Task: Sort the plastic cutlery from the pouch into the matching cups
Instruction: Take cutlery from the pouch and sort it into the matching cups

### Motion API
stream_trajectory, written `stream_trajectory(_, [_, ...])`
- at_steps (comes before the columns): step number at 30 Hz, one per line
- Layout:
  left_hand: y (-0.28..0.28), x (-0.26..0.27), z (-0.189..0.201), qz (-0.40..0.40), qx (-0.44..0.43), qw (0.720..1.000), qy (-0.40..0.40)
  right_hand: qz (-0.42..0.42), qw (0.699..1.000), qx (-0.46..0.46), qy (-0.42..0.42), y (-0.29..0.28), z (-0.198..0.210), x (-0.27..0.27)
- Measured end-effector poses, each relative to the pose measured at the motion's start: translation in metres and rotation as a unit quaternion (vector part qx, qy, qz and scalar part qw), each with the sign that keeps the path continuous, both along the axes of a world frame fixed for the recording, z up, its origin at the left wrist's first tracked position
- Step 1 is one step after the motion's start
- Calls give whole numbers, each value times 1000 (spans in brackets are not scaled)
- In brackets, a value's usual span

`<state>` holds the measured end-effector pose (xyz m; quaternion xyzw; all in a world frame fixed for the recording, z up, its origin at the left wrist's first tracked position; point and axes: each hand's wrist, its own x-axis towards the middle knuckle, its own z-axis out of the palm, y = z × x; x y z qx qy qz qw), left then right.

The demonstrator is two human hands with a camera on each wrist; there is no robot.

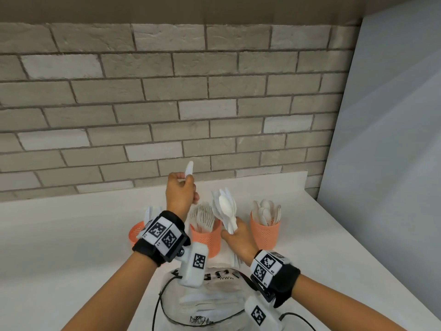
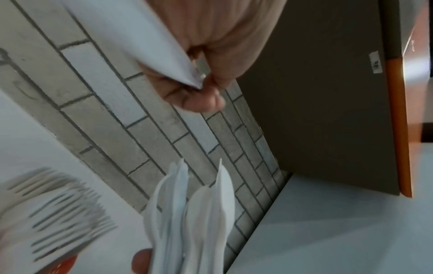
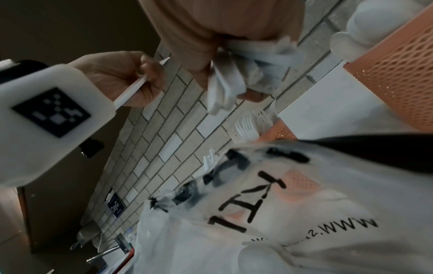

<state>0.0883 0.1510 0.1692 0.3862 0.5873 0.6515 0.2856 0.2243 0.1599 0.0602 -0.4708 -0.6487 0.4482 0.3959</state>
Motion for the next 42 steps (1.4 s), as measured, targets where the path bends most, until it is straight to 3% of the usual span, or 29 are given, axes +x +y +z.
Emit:
stream_trajectory(4, [-4,10,-13,-52,-107,989,85,-13,999,12,-43,2,-1,-3])
stream_trajectory(9, [-1,19,-22,-55,-120,984,123,-19,996,36,-81,2,-1,-6])
stream_trajectory(17, [11,13,-19,-7,-81,996,41,-11,992,36,-117,1,0,-3])
stream_trajectory(24, [14,18,-25,-39,-116,990,77,5,990,37,-135,3,12,-4])
stream_trajectory(27, [14,16,-19,-26,-92,993,71,18,989,38,-141,5,16,-2])
stream_trajectory(37, [14,-19,9,138,60,988,-23,-22,992,32,-124,5,25,6])
stream_trajectory(40, [9,-15,8,98,40,993,-47,-44,989,27,-139,3,27,3])
stream_trajectory(42, [7,-9,2,37,-22,999,-17,-53,987,25,-149,0,30,-1])
